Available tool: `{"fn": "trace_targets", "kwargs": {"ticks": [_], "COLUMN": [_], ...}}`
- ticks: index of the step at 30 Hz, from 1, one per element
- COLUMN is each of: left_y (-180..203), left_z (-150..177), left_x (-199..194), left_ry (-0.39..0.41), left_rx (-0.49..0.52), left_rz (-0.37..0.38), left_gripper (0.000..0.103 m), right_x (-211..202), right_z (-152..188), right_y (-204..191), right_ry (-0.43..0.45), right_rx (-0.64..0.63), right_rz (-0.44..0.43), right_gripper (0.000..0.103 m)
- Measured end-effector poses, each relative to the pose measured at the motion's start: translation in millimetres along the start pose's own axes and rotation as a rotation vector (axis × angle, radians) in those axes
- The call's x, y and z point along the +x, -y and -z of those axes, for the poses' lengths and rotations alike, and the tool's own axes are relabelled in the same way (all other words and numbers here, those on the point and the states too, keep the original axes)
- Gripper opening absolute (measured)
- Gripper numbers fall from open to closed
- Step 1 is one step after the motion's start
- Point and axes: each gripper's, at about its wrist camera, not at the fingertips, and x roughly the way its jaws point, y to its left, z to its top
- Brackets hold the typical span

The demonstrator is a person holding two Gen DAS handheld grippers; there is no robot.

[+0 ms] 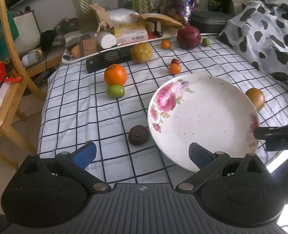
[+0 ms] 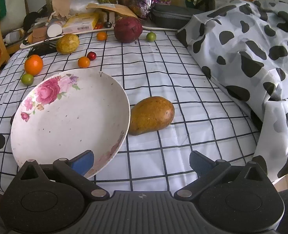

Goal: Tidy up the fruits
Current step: 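Move the left tool toward the dark passion fruit while the right tool approaches the mango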

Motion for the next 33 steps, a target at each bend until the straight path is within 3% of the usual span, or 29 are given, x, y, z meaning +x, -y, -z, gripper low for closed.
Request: {"fn": "trace_targets", "kwargs": {"ticks": [8, 16, 22, 27, 33], "left_y": [-0.3, -2.4, -0.9, -0.6, -3.7], "left_z": [2.1, 8.5, 14.7, 15.3, 10.9], "left_x": [-8.0, -9.5, -9.2, -16.7, -14.5], "left_ry": [0.031, 0.040, 0.061, 0.093, 0.100], "left_rx": [0.031, 0.085, 0.132, 0.138, 0.214], "left_rz": [0.003, -0.006, -0.074, -0.051, -0.022], "left_gripper": [0.102, 0.102, 0.102, 0.102, 0.102], "right_x": [4.5, 0.3, 4.2, 4.8, 4.4], "right_z": [-4.2, -6.6, -7.4, -5.3, -4.1], "right_y": [15.4, 11.8, 9.1, 12.2, 24.7], "right_ry": [-0.040, -0.033, -0.080, -0.091, -0.101], "right_rx": [0.103, 0.122, 0.132, 0.166, 0.235], "right_rz": [-0.016, -0.061, -0.130, -0.176, -0.202], "right_gripper": [0.103, 0.103, 0.103, 0.103, 0.103]}}
